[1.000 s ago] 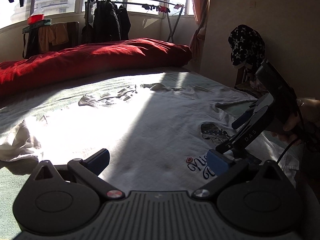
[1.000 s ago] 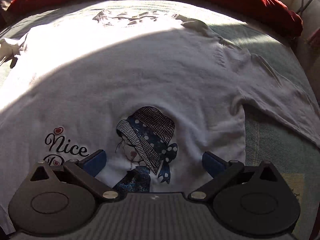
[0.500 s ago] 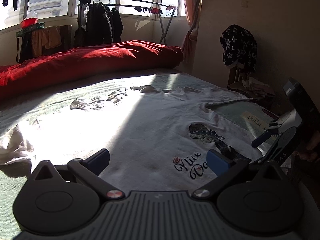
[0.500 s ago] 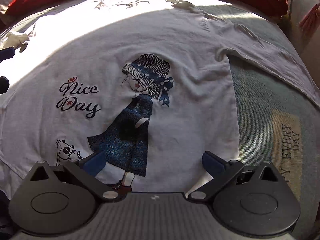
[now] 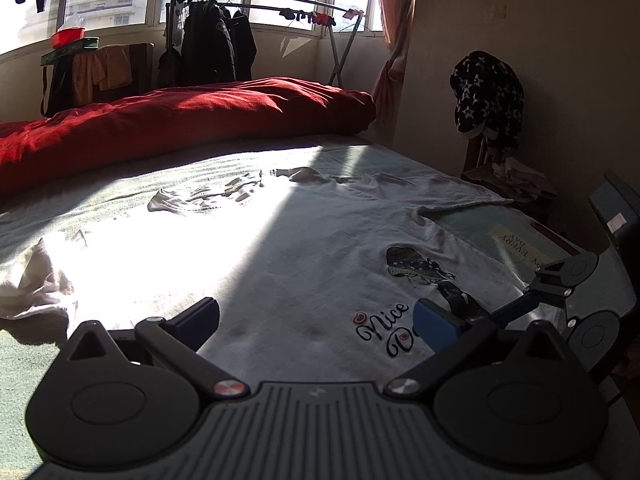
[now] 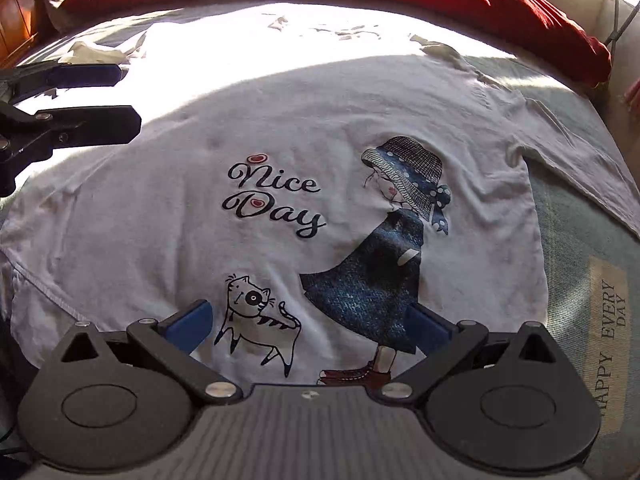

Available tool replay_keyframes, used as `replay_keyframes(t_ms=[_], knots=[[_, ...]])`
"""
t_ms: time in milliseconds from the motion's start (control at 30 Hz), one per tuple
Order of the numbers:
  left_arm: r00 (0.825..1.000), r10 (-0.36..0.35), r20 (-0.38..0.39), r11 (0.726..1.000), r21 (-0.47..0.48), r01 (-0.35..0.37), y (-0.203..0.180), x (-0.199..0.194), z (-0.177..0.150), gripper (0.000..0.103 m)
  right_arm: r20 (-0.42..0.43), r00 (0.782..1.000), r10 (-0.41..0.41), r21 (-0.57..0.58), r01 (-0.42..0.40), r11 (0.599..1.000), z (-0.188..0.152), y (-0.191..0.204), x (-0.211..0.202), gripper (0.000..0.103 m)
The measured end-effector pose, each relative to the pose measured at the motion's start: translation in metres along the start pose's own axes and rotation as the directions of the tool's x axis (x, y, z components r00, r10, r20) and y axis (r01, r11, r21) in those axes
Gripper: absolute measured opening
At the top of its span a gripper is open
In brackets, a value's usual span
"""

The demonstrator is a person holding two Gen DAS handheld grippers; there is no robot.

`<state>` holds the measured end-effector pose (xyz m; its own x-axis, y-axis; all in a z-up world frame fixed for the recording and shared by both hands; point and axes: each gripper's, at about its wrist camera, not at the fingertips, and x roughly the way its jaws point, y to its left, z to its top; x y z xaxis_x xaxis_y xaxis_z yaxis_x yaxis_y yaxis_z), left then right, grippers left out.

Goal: Fold clothes

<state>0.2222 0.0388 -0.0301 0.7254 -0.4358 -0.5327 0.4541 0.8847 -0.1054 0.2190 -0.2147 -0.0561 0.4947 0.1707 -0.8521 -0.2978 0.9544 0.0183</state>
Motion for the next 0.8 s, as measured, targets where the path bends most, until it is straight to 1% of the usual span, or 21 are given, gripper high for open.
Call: replay_keyframes(t_ms=[100,200,300,500,567,667,733,800], knots=[[1.000,-0.004,-0.019,1.000,-0.012,0.004,0.001,0.006,-0.001,0.102,0.012,1.000,-0.004,0.007,0.004,1.000,-0.008,0.006,0.002,0.103],[0.998,-0.005,-0.066,0.999,-0.035,0.003,0.003,0.018,-0.006,0.102,0.023,1.000,-0.008,0.015,0.007,1.000,-0.015,0.011,0.004,0.103],[0.992,0.020,-0.123,0.999,-0.044,-0.026,0.004,0.032,-0.012,0.102,0.035,0.999,-0.012,0.022,0.011,1.000,-0.023,0.017,0.007,0.103],[0.980,0.024,-0.196,0.997,-0.066,-0.037,0.006,0.050,-0.023,0.102,0.058,0.998,-0.018,0.036,0.016,0.999,-0.037,0.024,0.008,0.103],[0.979,0.034,-0.202,0.997,-0.059,-0.046,0.006,0.053,-0.028,0.102,0.072,0.997,-0.022,0.045,0.019,0.999,-0.040,0.024,0.008,0.103],[0.978,0.054,-0.200,0.998,-0.012,-0.057,0.001,0.054,-0.031,0.102,0.112,0.993,-0.037,0.059,0.031,0.998,-0.048,0.025,0.006,0.103],[0.979,0.051,-0.199,0.998,-0.018,-0.056,0.002,0.054,-0.031,0.102,0.134,0.990,-0.043,0.072,0.033,0.997,-0.054,0.025,0.002,0.103],[0.979,0.048,-0.199,0.998,-0.023,-0.054,0.003,0.053,-0.030,0.102,0.132,0.990,-0.048,0.078,0.038,0.996,-0.059,0.026,-0.003,0.103]])
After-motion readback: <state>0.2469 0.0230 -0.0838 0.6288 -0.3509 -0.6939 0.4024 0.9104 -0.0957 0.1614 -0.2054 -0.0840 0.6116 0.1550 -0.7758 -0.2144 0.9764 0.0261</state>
